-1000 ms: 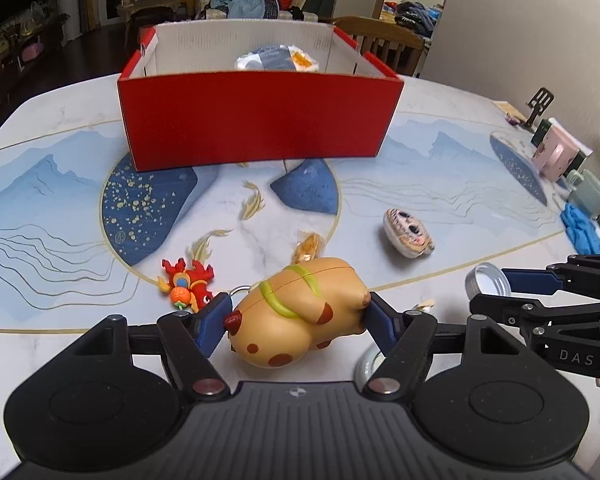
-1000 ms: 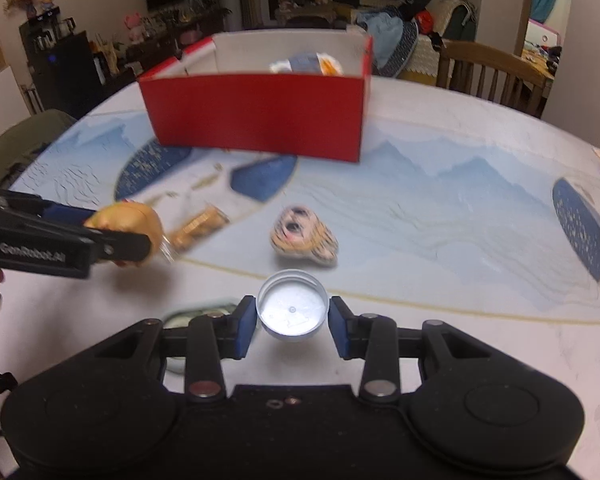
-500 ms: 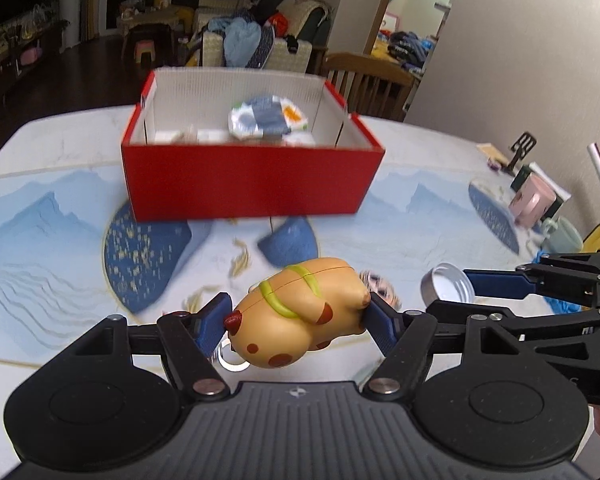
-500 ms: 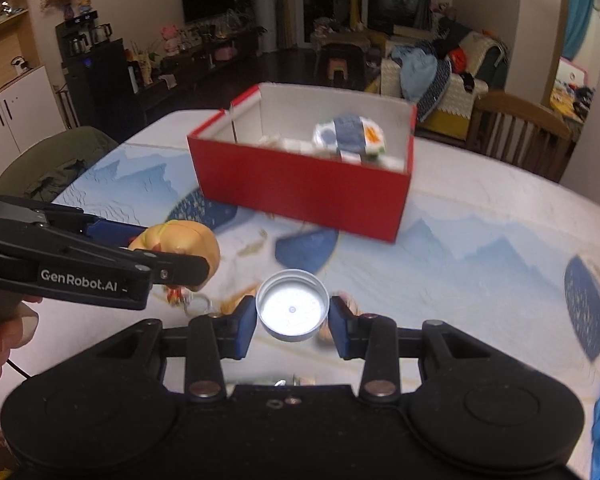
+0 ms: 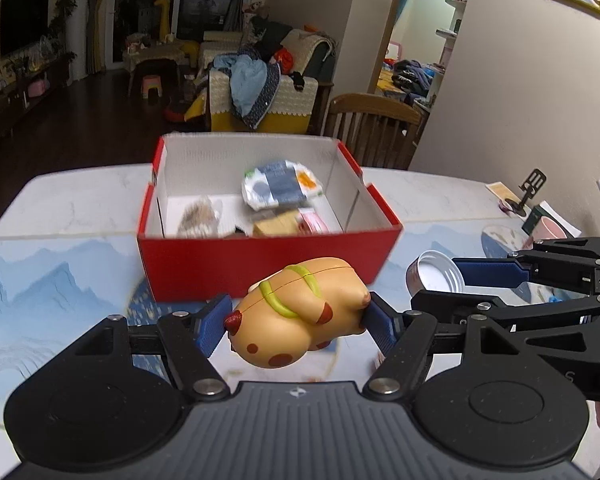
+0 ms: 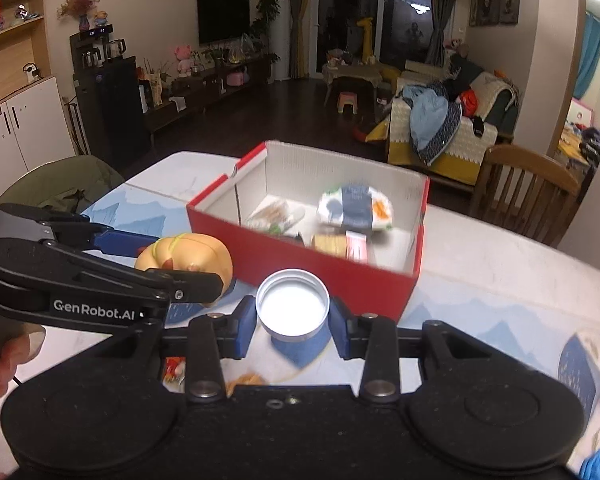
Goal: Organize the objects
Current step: 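Carry the toy figure and tin lid with both tools over the red box, then lower the toy figure and tin lid into the box and open both tools, then withdraw both tools from the box toward the keychains and tape dispenser, then grasp the red dragon keychain with the left tool while the right tool grasps the tape dispenser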
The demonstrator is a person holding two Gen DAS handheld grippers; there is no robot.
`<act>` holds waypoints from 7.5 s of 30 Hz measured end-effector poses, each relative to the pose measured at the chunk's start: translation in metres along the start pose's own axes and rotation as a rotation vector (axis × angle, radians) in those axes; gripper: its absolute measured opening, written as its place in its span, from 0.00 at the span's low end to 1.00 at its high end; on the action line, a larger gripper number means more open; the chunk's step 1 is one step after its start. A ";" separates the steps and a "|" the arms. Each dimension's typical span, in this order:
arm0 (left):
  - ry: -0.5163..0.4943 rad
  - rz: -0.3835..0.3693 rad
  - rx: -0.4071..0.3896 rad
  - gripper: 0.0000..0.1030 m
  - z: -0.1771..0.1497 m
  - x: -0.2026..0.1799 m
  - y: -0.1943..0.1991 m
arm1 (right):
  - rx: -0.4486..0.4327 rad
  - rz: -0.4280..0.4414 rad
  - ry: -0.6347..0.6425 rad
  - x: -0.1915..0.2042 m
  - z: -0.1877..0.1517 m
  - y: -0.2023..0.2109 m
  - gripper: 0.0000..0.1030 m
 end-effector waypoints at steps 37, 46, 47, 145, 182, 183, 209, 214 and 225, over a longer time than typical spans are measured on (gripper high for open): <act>-0.080 0.130 0.099 0.69 0.072 0.065 -0.187 | 0.144 -0.124 -0.052 -0.078 0.031 -0.192 0.37; -0.129 0.150 0.193 0.69 0.054 0.067 -0.226 | 0.195 -0.077 -0.022 -0.075 0.019 -0.217 0.37; -0.135 0.154 0.201 0.69 0.052 0.067 -0.228 | 0.197 -0.071 -0.023 -0.074 0.018 -0.219 0.37; -0.060 0.042 -0.027 0.94 -0.016 0.026 0.055 | -0.096 -0.053 -0.224 0.029 -0.023 0.041 0.97; -0.037 0.240 0.178 0.97 -0.139 0.056 -0.032 | 0.270 -0.181 -0.300 0.014 -0.165 -0.018 0.95; -0.030 0.239 0.181 0.97 -0.139 0.059 -0.035 | 0.277 -0.190 -0.305 0.015 -0.166 -0.020 0.95; -0.106 0.089 0.148 0.53 -0.134 0.054 -0.046 | 0.305 -0.209 -0.254 0.042 -0.166 -0.023 0.76; -0.139 0.076 0.152 0.50 -0.135 0.051 -0.046 | 0.293 -0.193 -0.234 0.041 -0.167 -0.020 0.74; -0.076 0.033 0.157 0.49 -0.130 0.047 -0.031 | 0.261 -0.182 -0.237 0.028 -0.162 -0.003 0.73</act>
Point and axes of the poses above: each gripper's, at about its wrist camera, not at the fingertips, and y roughly against the way its jaws point, x to its left, z to its top, the point moved 4 cm from there along -y, roughly the way its jaws point, and after that the axes turned 13 degrees about -x, right-handed, at the moved point
